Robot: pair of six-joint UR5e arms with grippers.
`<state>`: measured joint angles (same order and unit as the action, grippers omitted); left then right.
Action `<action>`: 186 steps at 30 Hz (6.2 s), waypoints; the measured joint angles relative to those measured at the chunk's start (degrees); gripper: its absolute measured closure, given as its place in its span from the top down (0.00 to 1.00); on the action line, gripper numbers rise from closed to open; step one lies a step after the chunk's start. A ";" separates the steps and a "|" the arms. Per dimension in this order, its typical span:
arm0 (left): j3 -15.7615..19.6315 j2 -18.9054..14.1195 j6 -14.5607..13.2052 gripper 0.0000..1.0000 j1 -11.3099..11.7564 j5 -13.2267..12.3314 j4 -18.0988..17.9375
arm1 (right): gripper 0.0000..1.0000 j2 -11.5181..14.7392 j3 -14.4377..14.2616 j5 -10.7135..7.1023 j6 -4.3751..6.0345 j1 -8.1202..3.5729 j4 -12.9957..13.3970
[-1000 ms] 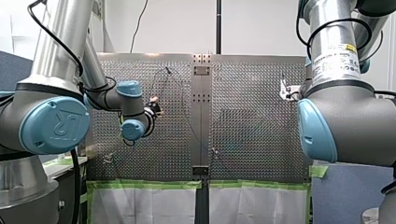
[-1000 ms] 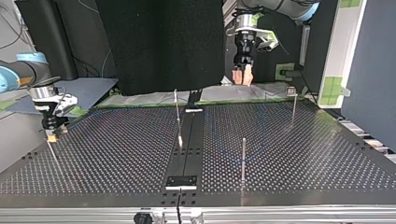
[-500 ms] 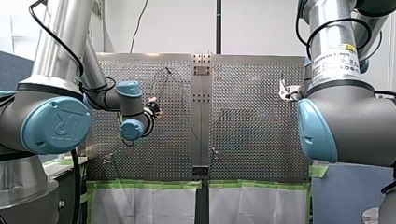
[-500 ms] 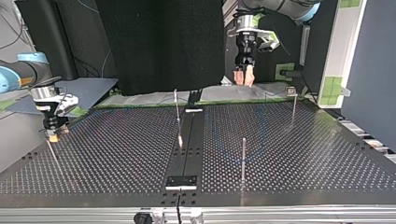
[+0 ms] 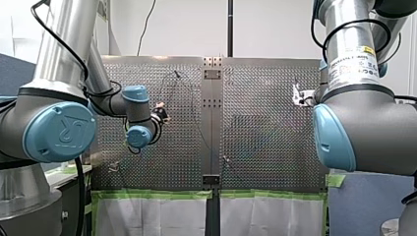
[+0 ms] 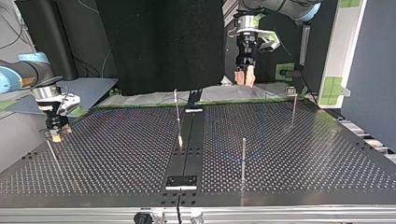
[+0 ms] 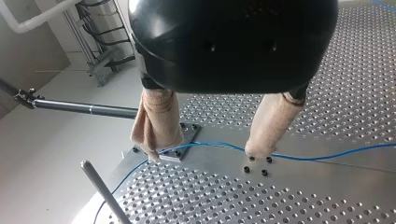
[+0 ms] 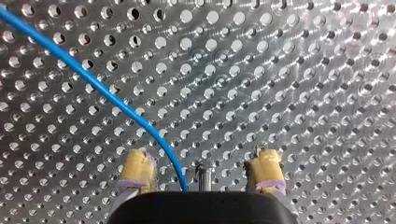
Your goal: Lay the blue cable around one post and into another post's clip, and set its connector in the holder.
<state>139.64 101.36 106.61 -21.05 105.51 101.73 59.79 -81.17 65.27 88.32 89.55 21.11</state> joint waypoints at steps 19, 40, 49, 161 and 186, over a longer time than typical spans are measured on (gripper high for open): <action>0.01 0.00 -0.19 1.00 0.10 0.57 0.38 | 1.00 -0.04 -0.01 -0.14 -2.49 0.87 -2.00; 0.13 0.00 -0.02 1.00 0.37 0.62 0.41 | 1.00 1.43 0.00 0.47 -6.15 1.25 -5.50; 0.15 0.00 0.00 1.00 0.77 0.62 0.45 | 1.00 1.57 -0.13 0.61 -7.27 1.64 -6.86; 1.23 0.05 -1.42 1.00 2.39 -3.32 24.16 | 1.00 6.93 -30.76 26.82 -1.48 35.24 21.61; 3.88 0.09 -1.40 1.00 2.89 -2.27 23.89 | 1.00 5.23 -33.85 27.08 -2.32 39.88 23.13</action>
<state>143.52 101.45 105.21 -18.16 103.23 125.62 65.02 -115.03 92.36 86.00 129.44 44.24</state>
